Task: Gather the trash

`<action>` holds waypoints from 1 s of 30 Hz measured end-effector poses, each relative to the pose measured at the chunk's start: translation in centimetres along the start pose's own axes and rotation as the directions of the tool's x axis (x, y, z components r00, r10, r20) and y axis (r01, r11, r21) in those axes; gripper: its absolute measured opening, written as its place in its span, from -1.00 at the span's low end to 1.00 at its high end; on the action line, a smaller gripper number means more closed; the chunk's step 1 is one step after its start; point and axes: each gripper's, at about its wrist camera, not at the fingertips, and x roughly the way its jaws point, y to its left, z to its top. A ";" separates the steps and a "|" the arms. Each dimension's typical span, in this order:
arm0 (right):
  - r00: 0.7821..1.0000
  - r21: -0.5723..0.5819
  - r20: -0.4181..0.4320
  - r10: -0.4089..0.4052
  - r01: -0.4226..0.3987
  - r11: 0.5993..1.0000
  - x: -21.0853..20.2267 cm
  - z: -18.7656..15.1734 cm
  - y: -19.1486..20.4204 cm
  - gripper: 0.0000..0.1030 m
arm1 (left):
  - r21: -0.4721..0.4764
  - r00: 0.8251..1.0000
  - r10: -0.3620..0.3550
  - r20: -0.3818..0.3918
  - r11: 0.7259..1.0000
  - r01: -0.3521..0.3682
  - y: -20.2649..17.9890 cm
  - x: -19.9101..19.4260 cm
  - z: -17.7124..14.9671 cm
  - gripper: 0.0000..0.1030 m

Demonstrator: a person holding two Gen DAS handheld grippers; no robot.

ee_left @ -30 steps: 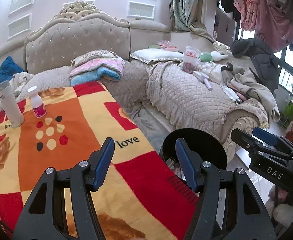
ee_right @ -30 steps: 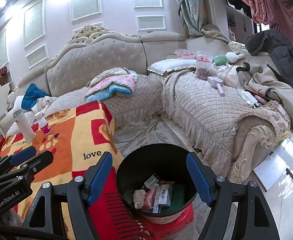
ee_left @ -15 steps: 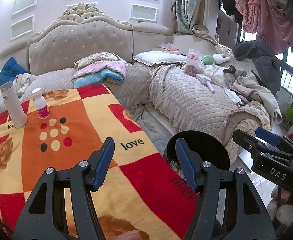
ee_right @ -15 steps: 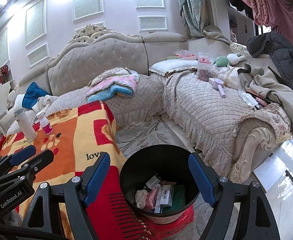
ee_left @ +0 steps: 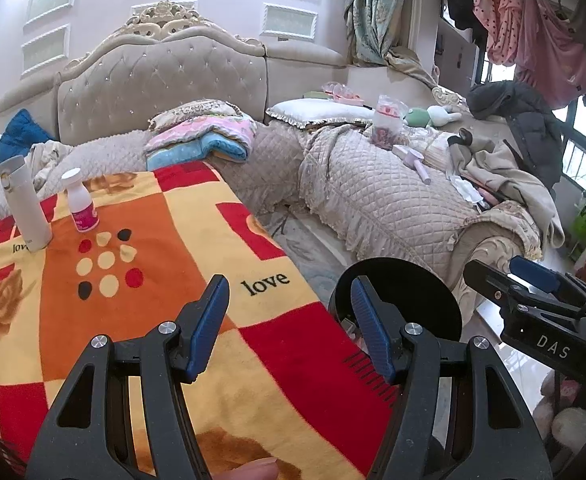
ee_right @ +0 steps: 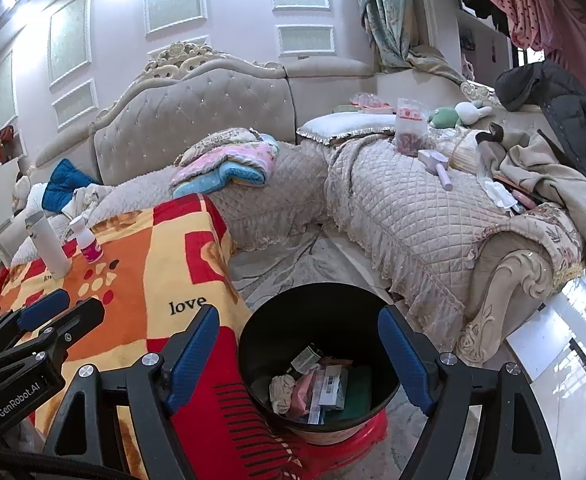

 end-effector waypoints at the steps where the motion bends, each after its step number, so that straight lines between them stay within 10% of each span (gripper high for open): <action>1: 1.000 0.000 -0.001 0.001 -0.001 1.000 0.0 0.0 0.0 0.55 | -0.001 1.000 -0.001 -0.001 1.000 0.001 0.0 0.0 -0.1 0.21; 30: 1.000 0.000 -0.029 0.004 -0.004 1.000 1.2 -0.3 0.0 0.57 | -0.008 1.000 -0.006 -0.012 1.000 0.006 0.6 0.7 -0.3 0.21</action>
